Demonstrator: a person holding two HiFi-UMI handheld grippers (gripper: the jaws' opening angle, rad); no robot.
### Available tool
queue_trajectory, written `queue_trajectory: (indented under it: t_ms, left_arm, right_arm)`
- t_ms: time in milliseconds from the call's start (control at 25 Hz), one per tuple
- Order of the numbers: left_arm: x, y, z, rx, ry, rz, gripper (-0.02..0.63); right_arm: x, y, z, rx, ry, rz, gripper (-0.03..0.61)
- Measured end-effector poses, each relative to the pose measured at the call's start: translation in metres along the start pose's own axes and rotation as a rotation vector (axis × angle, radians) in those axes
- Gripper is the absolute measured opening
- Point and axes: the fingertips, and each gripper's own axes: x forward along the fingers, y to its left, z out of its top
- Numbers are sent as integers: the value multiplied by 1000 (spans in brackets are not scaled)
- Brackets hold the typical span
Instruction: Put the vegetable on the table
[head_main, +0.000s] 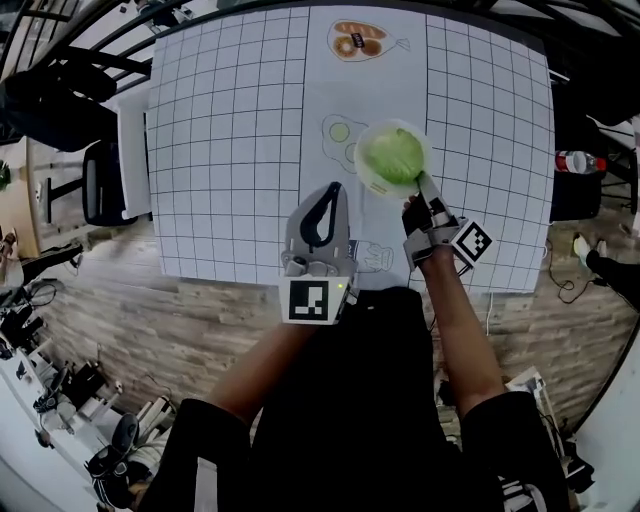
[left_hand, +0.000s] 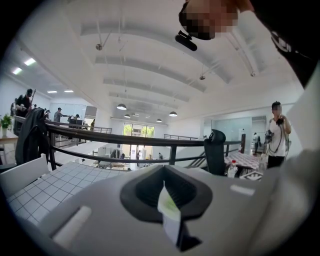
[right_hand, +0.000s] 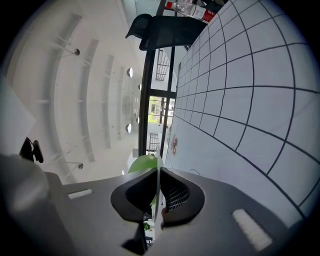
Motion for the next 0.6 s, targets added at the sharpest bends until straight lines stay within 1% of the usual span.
queue_trajectory:
  t_ms: [120, 320, 600]
  left_arm:
    - [2, 0, -2, 11, 7, 0, 8]
    - [2, 10, -11, 10, 31, 23, 8]
    - [-6, 20, -26, 30, 63, 40, 8]
  right_arm:
    - [6, -12, 1, 3, 5, -5, 14]
    - [14, -26, -4, 24, 7, 3, 12]
    - [23, -51, -9, 8, 8, -24, 12]
